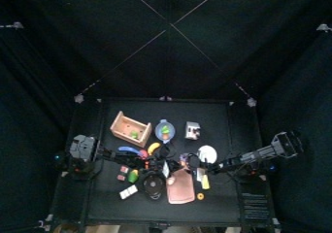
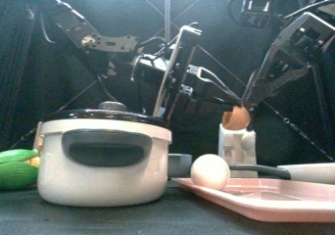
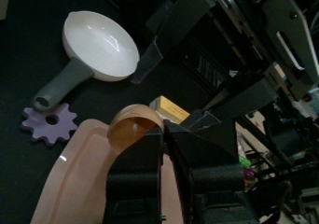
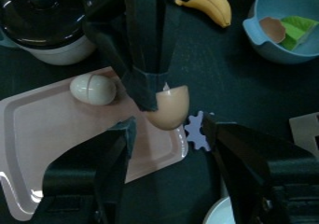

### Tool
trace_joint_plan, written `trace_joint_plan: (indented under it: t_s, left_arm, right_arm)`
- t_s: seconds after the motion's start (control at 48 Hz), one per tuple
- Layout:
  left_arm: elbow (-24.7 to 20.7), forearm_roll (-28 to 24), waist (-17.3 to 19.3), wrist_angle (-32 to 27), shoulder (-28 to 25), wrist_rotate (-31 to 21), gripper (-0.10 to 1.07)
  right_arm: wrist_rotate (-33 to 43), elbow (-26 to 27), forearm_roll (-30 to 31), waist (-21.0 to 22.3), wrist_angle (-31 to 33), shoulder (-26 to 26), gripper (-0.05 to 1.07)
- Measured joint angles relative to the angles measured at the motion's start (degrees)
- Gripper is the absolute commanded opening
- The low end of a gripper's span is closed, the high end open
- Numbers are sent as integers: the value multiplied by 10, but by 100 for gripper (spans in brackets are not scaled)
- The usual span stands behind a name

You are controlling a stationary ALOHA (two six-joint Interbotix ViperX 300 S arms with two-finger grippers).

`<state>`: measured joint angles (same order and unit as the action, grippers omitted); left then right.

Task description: Hand over eggshell

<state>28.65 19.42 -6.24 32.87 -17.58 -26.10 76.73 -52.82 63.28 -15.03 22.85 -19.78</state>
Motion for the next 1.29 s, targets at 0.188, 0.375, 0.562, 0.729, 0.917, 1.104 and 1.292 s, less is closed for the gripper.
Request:
trace_joint_plan:
  t_s: [0.188, 0.375, 0.562, 0.729, 0.917, 1.104, 1.292]
  left_arm:
    - [18, -32, 4, 1, 27, 0, 45]
    - [26, -60, 14, 0, 39, 0, 45]
    - [26, -87, 18, 0, 40, 0, 45]
    - [33, -102, 20, 0, 49, 0, 45]
    - [50, -113, 20, -2, 64, 0, 45]
    - [50, -114, 21, -2, 64, 0, 45]
    - [50, -114, 21, -2, 64, 0, 44]
  right_arm:
    - [0, -4, -4, 0, 4, -17, 91]
    - [0, -18, -5, 1, 24, -27, 91]
    - [-1, -20, -9, 1, 43, -31, 91]
    - [0, -10, 7, 1, 49, -34, 91]
    - [-1, -11, 11, 1, 51, -33, 91]
    - [0, -12, 10, 2, 51, -33, 91]
    - [0, -14, 9, 2, 51, -33, 91]
